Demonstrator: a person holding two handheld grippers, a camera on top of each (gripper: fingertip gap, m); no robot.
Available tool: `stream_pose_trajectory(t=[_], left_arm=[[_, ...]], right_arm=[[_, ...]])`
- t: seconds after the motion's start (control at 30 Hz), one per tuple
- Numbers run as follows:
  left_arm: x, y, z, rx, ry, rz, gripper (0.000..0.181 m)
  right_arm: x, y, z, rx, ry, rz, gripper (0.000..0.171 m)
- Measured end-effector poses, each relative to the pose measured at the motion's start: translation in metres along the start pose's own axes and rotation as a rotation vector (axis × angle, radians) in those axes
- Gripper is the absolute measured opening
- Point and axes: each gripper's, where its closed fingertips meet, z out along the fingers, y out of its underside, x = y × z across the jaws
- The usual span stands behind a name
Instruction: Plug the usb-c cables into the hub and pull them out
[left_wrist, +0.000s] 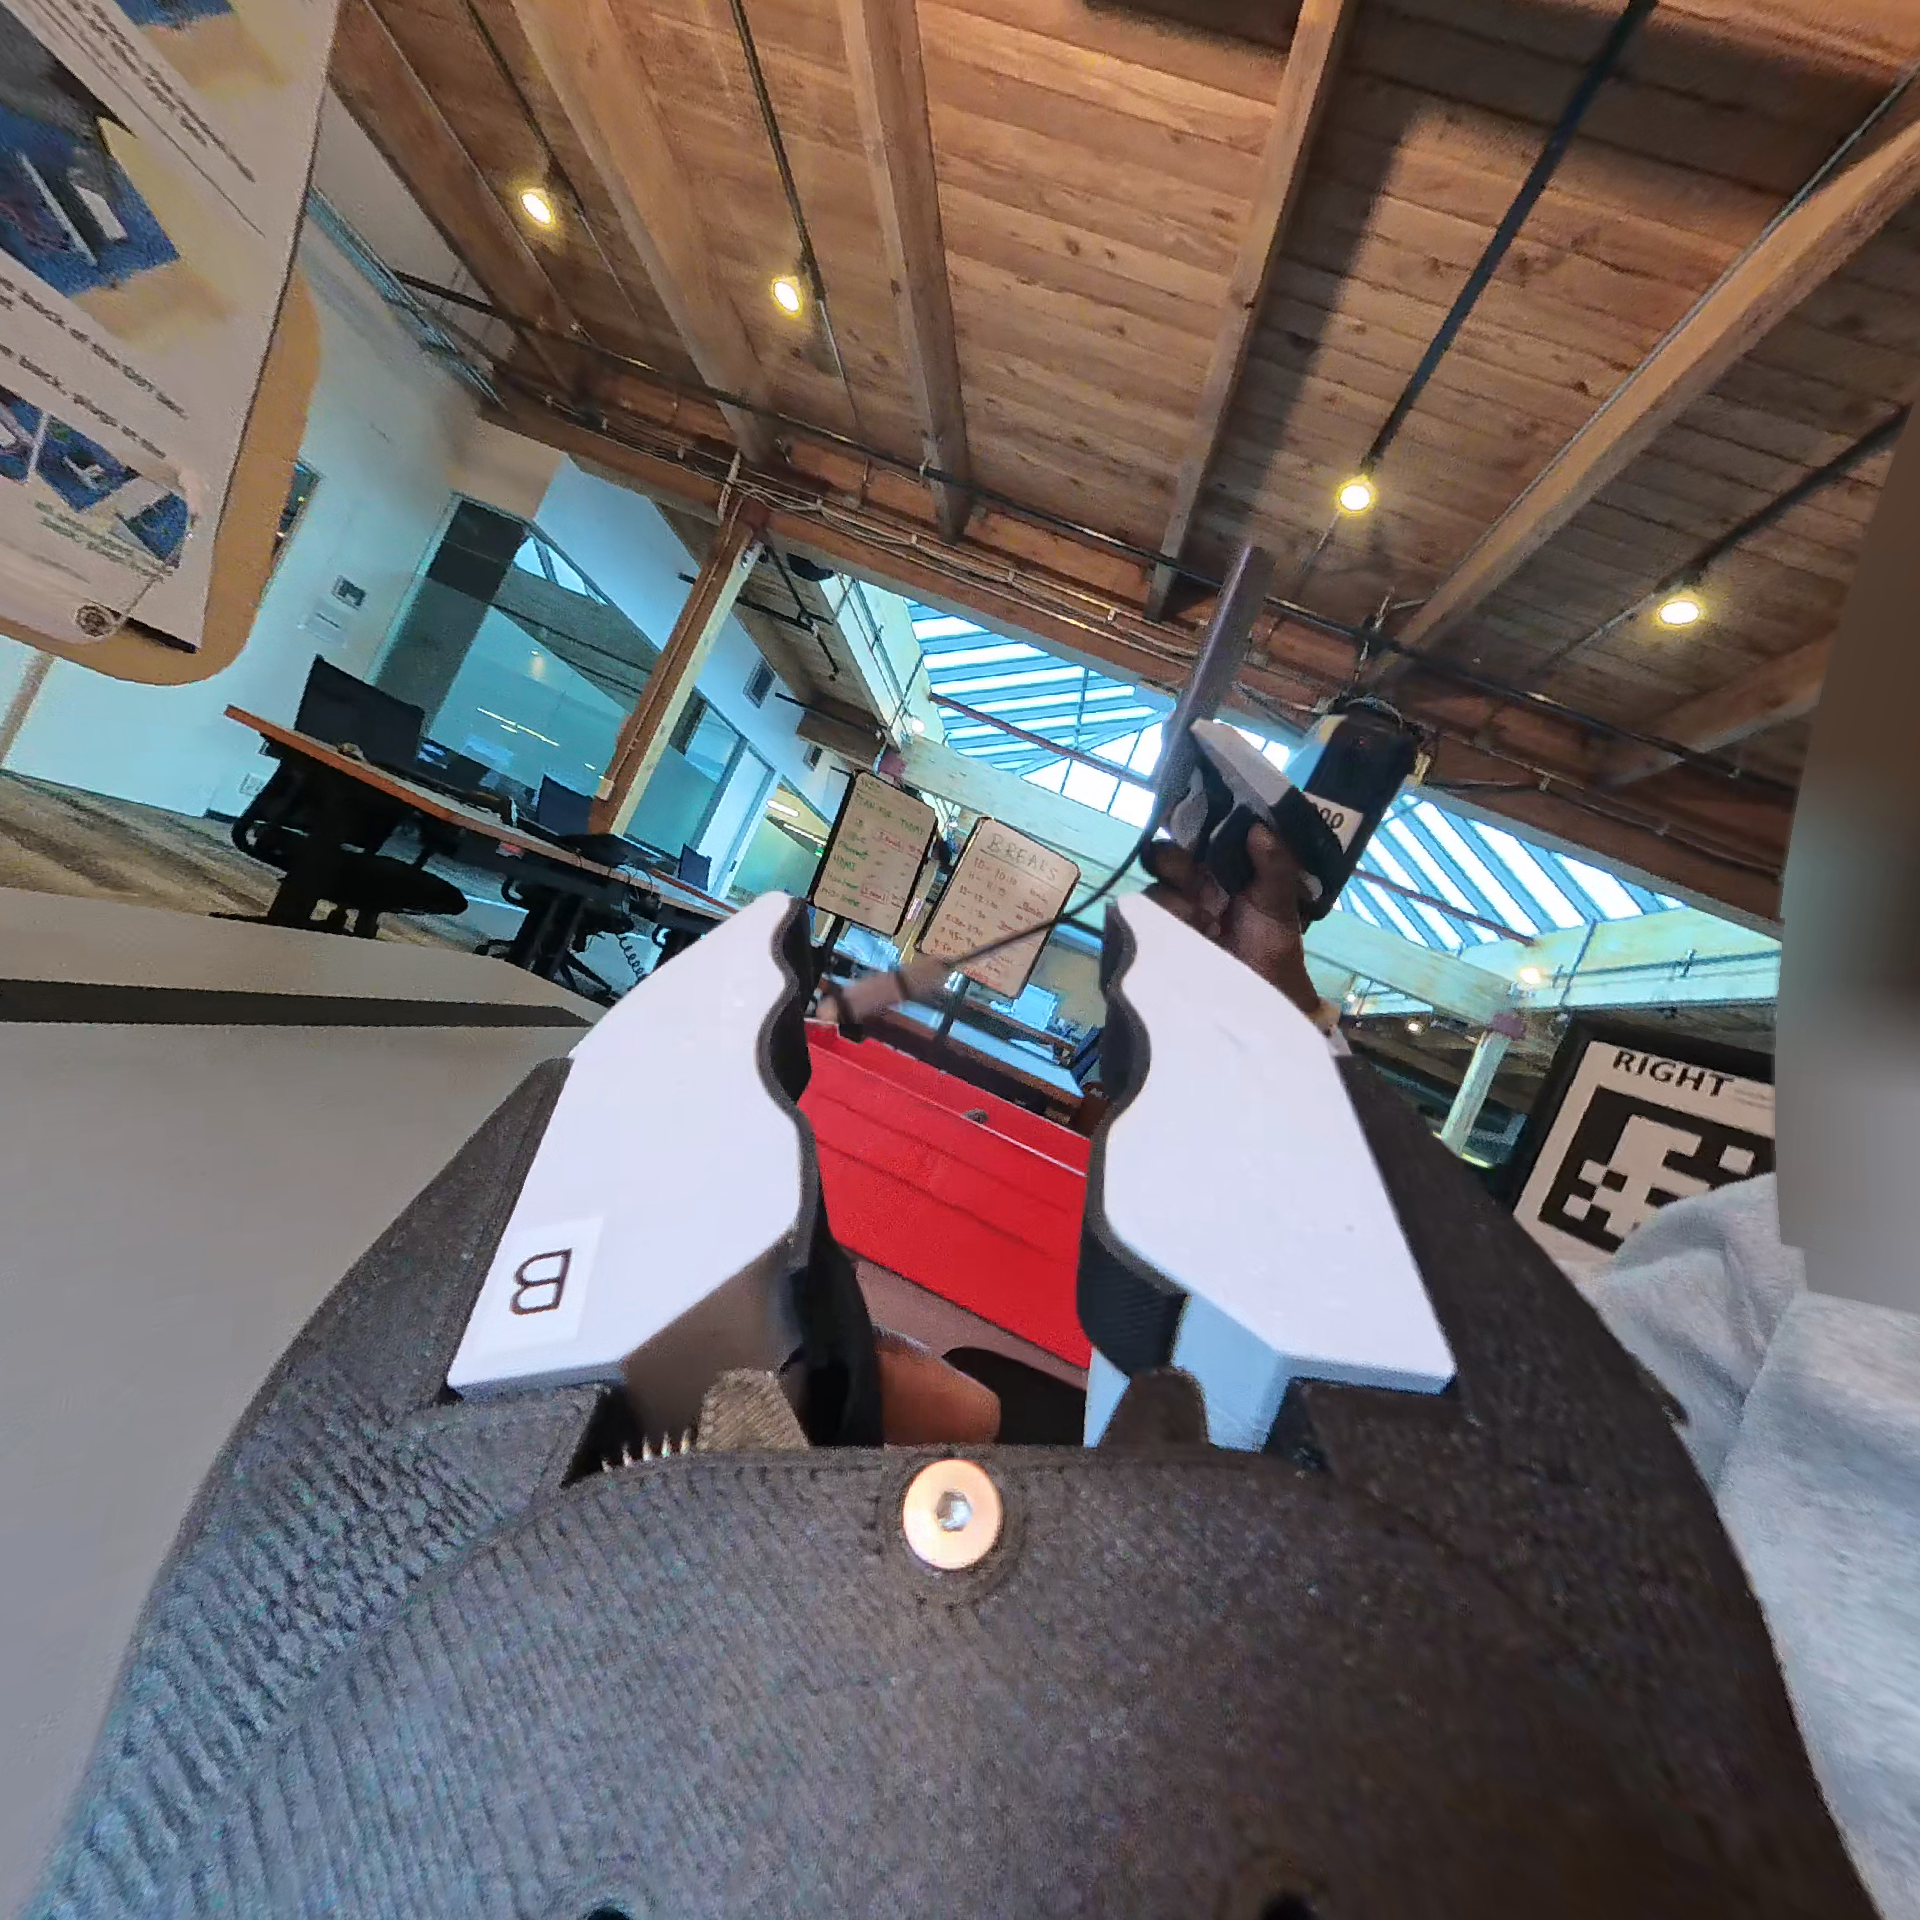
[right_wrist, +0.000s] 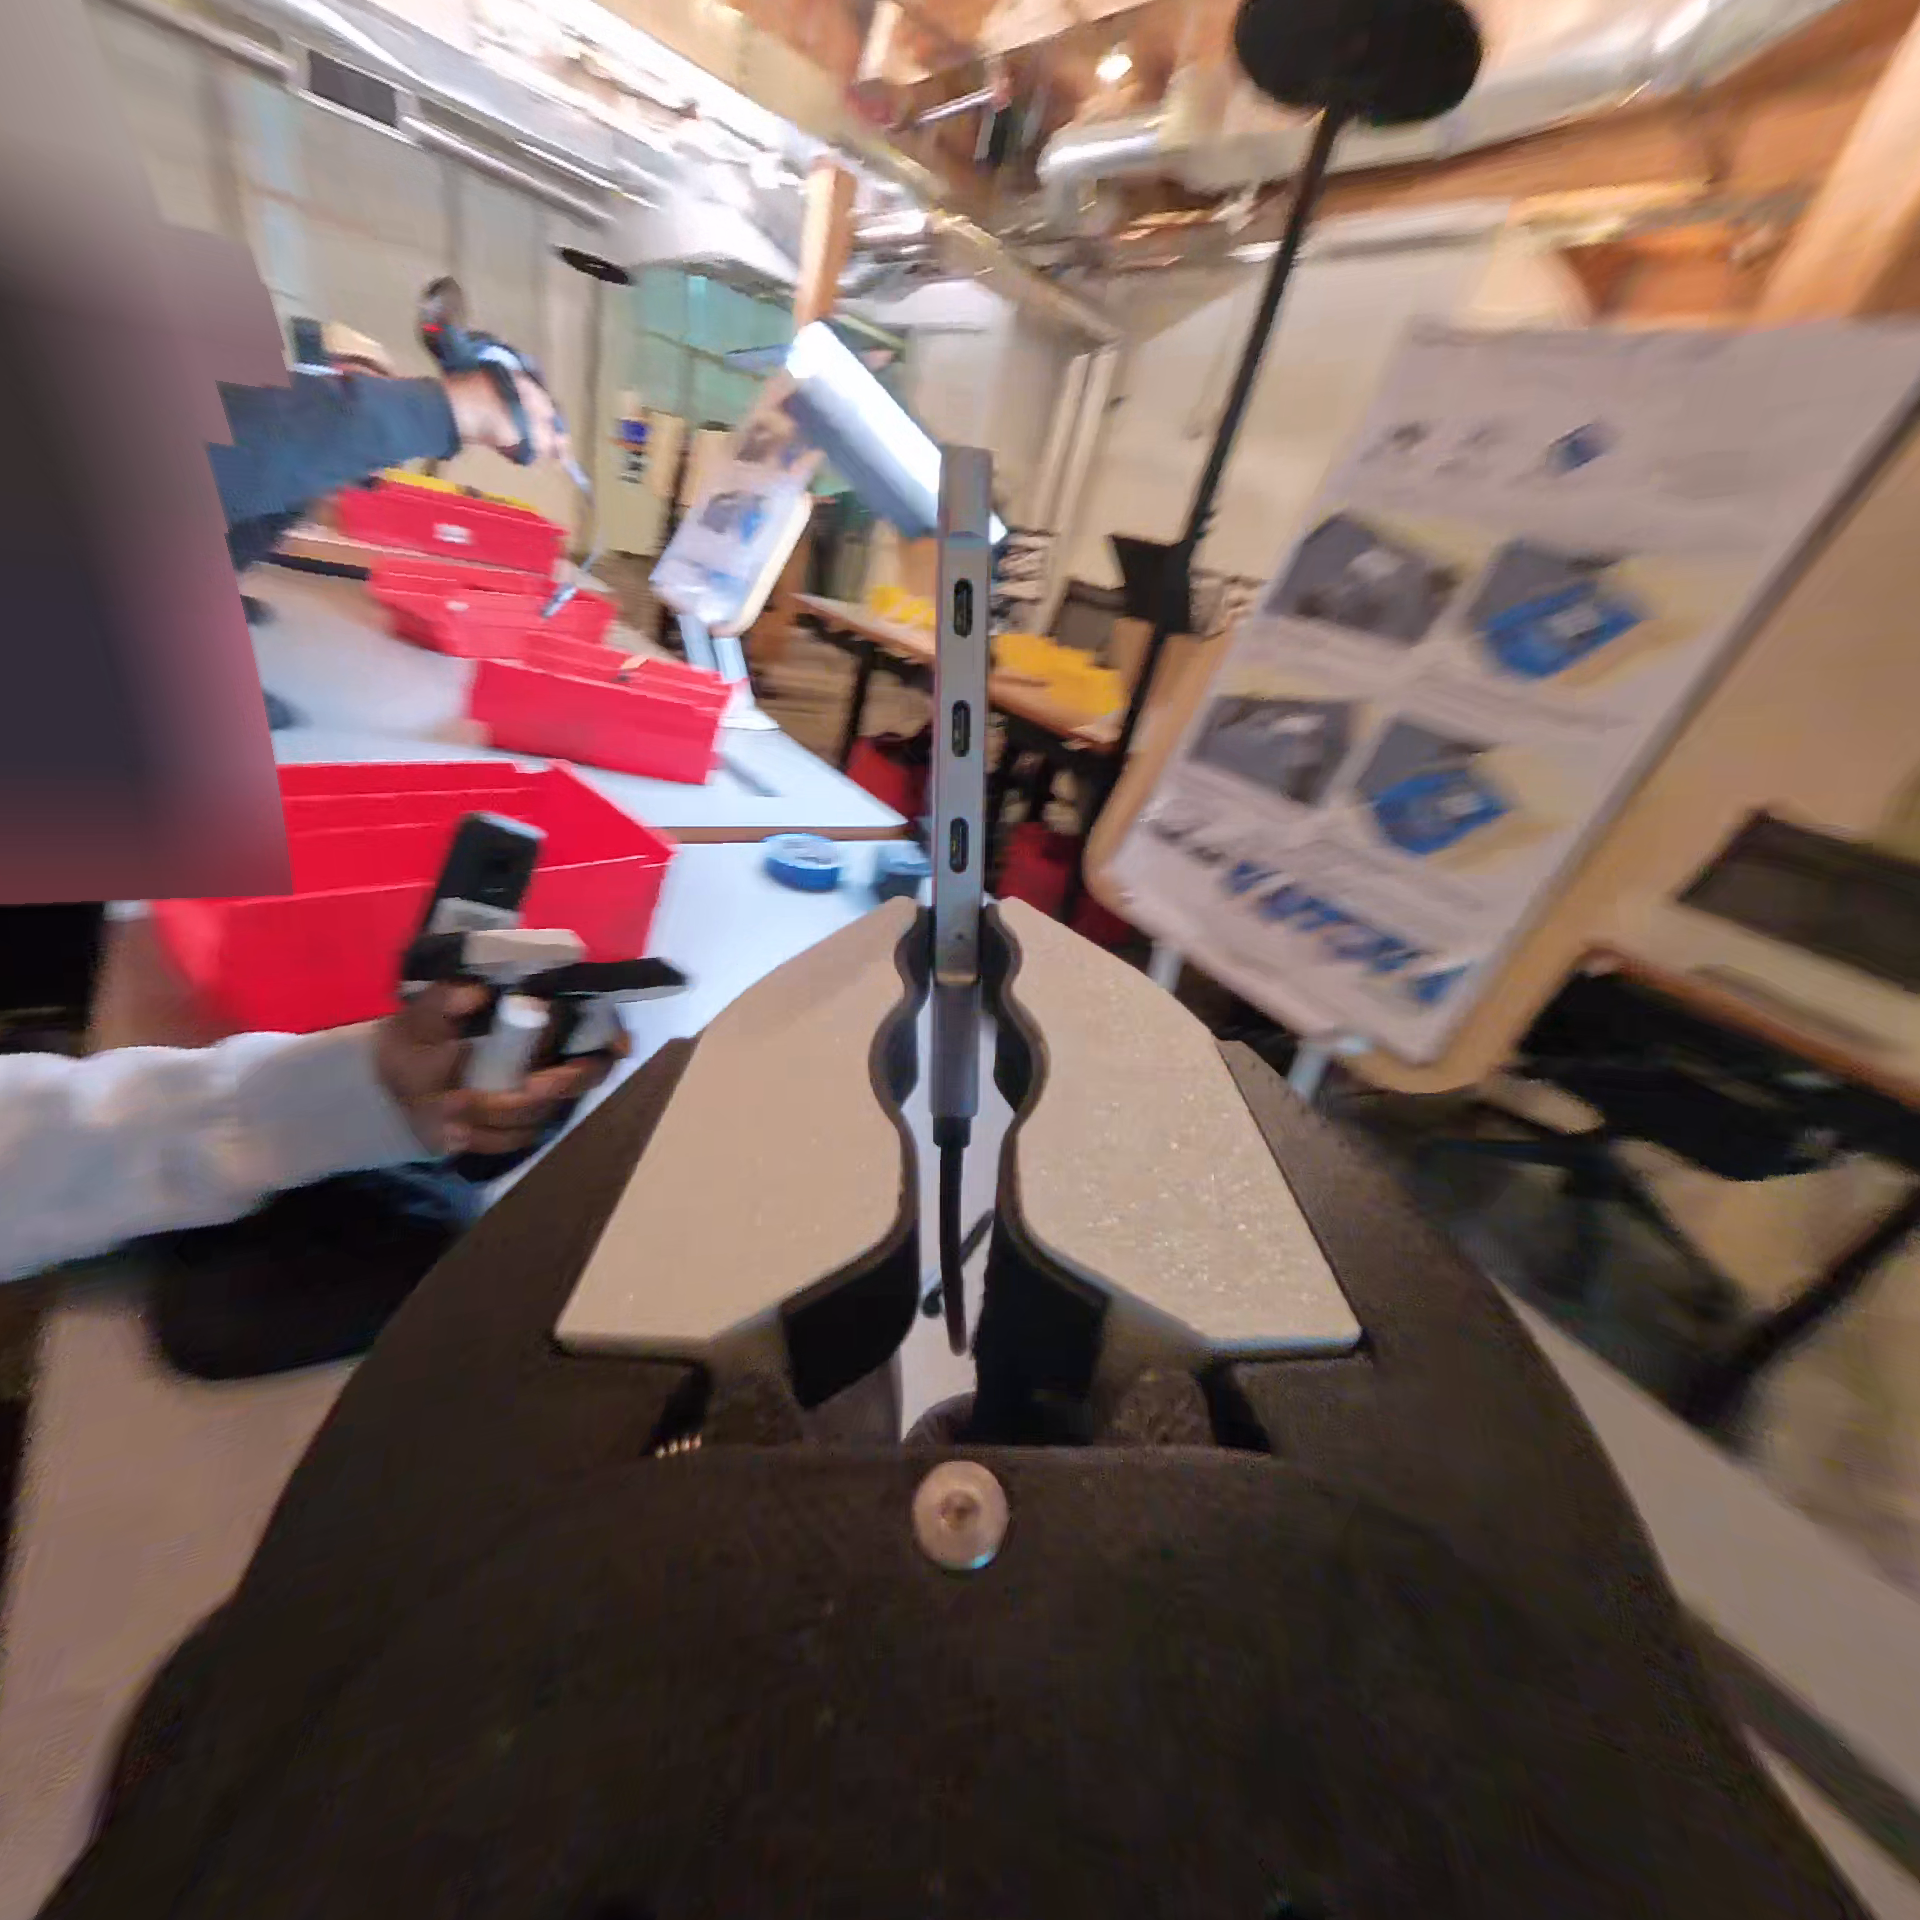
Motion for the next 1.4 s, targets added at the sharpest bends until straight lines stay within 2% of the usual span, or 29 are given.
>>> stream_pose_trajectory(t=[0.1,0.17,0.27,0.47,0.6,0.63,0.67,0.8,0.9,0.97,1.07,1.23,1.4], left_arm=[[0.0,-0.004,-0.001,0.023,0.015,-0.051,0.054],[-0.001,-0.004,-0.001,0.03,0.023,-0.084,0.054],[-0.001,-0.001,-0.001,0.014,0.026,-0.098,0.053],[-0.002,0.017,0.004,-0.092,0.001,-0.034,0.053],[-0.003,0.022,0.005,-0.119,0.006,-0.053,0.053],[-0.004,0.023,0.005,-0.12,0.005,-0.055,0.053],[-0.004,0.023,0.005,-0.121,0.004,-0.054,0.053],[-0.005,0.022,0.004,-0.119,-0.003,-0.052,0.052],[-0.004,0.023,0.005,-0.129,-0.004,-0.048,0.052],[-0.003,0.025,0.006,-0.142,-0.004,-0.038,0.052],[-0.003,0.028,0.007,-0.16,-0.006,-0.03,0.052],[-0.004,0.029,0.006,-0.163,-0.01,-0.04,0.051],[-0.005,0.031,0.006,-0.169,-0.01,-0.043,0.051]], right_arm=[[0.047,-0.023,-0.04,-0.023,0.128,-0.142,0.009],[0.071,-0.011,-0.061,-0.116,0.154,-0.208,0.009],[0.095,0.039,-0.083,-0.278,0.119,-0.278,0.009],[0.117,0.183,-0.13,-0.773,0.051,-0.312,0.008],[0.111,0.239,-0.155,-1.07,-0.035,-0.278,0.009],[0.108,0.249,-0.161,-1.142,-0.058,-0.255,0.013],[0.107,0.256,-0.166,-1.2,-0.067,-0.229,0.025],[0.113,0.24,-0.164,-1.204,-0.025,-0.166,0.033],[0.104,0.225,-0.166,-1.176,-0.052,-0.063,0.025],[0.092,0.23,-0.174,-1.222,-0.088,0.042,0.022],[0.1,0.251,-0.194,-1.342,-0.036,0.015,0.012],[0.104,0.253,-0.192,-1.294,-0.015,0.123,0.009],[0.111,0.26,-0.194,-1.348,-0.002,0.277,0.009]])
